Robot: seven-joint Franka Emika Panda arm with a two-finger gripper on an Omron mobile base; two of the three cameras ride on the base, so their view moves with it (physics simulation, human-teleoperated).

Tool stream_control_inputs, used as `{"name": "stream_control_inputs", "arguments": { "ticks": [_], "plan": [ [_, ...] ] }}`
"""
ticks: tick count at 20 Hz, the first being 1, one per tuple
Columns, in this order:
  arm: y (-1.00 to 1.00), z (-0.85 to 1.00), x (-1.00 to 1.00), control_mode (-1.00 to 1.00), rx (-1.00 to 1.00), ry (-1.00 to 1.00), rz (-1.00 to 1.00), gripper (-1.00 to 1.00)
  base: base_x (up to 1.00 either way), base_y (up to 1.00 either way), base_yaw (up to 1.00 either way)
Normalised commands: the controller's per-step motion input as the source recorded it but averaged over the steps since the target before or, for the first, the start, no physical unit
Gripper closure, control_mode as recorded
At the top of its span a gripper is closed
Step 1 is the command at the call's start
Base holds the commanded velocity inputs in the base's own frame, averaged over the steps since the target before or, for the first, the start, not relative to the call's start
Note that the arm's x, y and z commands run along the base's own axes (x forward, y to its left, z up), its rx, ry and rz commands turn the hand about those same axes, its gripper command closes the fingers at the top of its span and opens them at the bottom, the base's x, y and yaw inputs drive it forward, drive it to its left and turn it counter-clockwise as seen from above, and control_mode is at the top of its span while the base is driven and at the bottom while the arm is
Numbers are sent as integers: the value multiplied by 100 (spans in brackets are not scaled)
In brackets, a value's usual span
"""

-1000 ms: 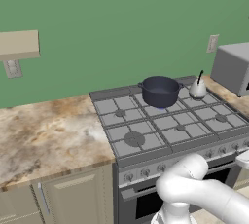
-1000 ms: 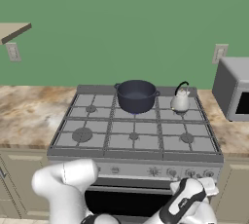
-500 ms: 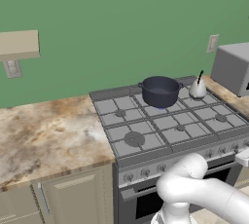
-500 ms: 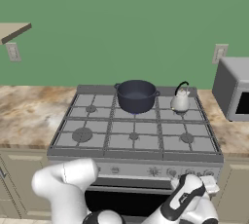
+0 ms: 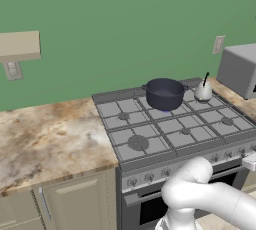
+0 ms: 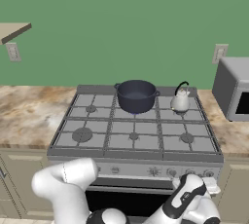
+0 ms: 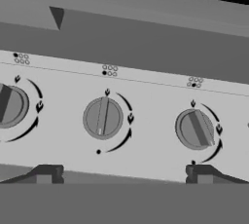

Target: Pick the kettle from the cabinet and place it on a stove burner. Then pick the pot from the counter and place it on another stove burner. Finally, turn both burners on.

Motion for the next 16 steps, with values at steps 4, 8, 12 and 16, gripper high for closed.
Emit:
{"name": "stream_control_inputs", "arguments": {
  "ticks": [4,8,12,16],
  "plan": [
    [-1,-10,1,-100,1,2,0,-100,0,0,0],
    [0,-8,3,-100,0,1,0,-100,0,0,0],
    [0,-7,4,-100,2,2,0,-100,0,0,0],
    [0,-1,5,-100,2,2,0,-100,0,0,0]
  ]
}}
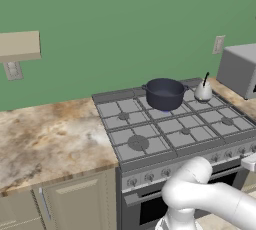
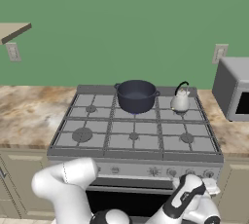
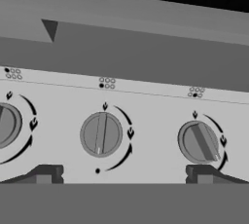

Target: Pick the kettle from the cabinet and place it on a stove burner. Then pick the pot from the counter and place it on another stove burner. Finally, turn both burners on.

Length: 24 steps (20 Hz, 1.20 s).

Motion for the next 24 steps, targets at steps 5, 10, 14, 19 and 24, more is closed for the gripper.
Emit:
{"name": "stream_control_inputs", "arguments": {
  "ticks": [5,10,14,19,24],
  "plan": [
    [0,-1,7,-100,2,2,0,-100,0,0,0],
    [0,-3,7,-100,2,4,0,-100,0,0,0],
    [0,-5,7,-100,2,3,0,-100,0,0,0],
    [-2,-6,7,-100,2,2,0,-100,0,0,0],
    [-1,-7,6,-100,2,1,0,-100,0,0,0]
  ]
}}
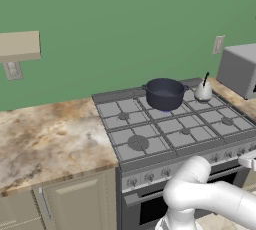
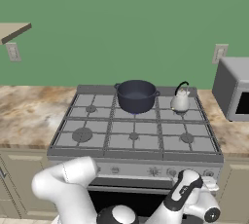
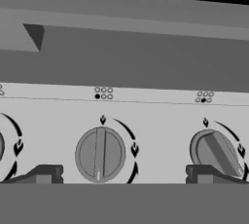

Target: Pick the kettle from the cabinet and place it on a stove burner. Then pick the pot from the counter and place it on another stove burner. Finally, turn both burners on.

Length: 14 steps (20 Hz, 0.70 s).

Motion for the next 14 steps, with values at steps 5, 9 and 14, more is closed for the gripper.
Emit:
{"name": "stream_control_inputs", "arguments": {
  "ticks": [5,9,14],
  "plan": [
    [-1,-5,7,-100,2,0,0,-100,0,0,0],
    [-7,-6,11,-100,2,0,0,-100,0,0,0],
    [-14,-8,11,-100,2,0,-1,-100,0,0,0]
  ]
}}
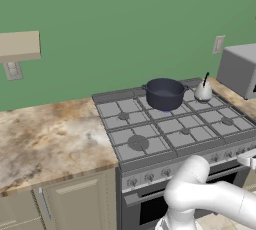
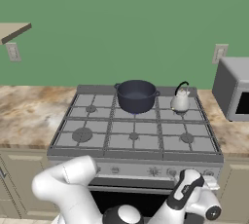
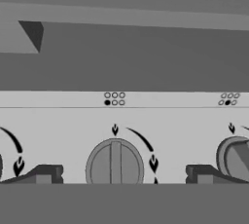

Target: Pick the kettle from the cabinet and place it on a stove burner. Then pick the pot from the counter and place it on another stove burner. Finally, turn both burners on.

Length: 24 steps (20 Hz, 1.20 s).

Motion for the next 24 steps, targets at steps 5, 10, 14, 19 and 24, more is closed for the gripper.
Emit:
{"name": "stream_control_inputs", "arguments": {
  "ticks": [5,10,14,19,24],
  "plan": [
    [-7,-6,8,-100,1,0,0,-100,0,0,0],
    [0,-4,1,-100,1,0,0,100,0,0,0],
    [3,-5,3,-100,0,0,0,100,0,0,0],
    [5,-1,0,-100,0,0,0,100,0,0,0],
    [1,0,0,-100,-2,0,0,100,0,0,0]
  ]
}}
